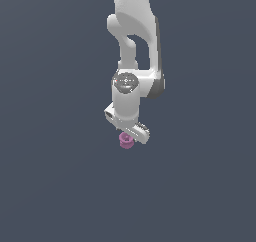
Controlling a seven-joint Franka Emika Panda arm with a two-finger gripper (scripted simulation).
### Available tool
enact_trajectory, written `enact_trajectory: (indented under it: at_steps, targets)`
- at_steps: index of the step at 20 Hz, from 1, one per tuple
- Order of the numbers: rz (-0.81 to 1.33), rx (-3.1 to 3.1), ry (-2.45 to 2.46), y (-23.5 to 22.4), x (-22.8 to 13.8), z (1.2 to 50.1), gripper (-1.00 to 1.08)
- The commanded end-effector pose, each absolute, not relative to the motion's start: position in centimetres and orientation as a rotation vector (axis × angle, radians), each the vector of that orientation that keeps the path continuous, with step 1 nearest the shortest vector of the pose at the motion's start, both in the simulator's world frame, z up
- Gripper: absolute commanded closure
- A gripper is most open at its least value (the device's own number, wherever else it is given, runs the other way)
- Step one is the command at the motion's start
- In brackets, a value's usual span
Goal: Pick up the object and move it to a goal position.
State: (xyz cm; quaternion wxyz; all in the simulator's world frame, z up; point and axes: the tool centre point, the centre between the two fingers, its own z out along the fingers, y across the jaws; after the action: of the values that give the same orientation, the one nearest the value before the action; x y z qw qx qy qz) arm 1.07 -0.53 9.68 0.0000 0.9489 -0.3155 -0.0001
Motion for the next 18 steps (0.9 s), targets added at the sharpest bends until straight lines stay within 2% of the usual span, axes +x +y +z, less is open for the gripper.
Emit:
enact_trajectory:
  at_steps: [1, 10, 15, 16, 18]
  targets:
    - [-0.001, 2.981, -0.991, -0.5, 1.1, 9.4, -0.92]
    - [0.0, 2.979, -0.998, -0.5, 0.9, 5.4, -0.92]
    - [0.0, 2.978, -0.999, -0.6, 1.1, 4.7, -0.92]
    - [0.0, 2.978, -0.999, -0.6, 1.1, 4.7, 1.08]
    - [0.0, 2.978, -0.999, -0.6, 1.1, 4.7, 1.08]
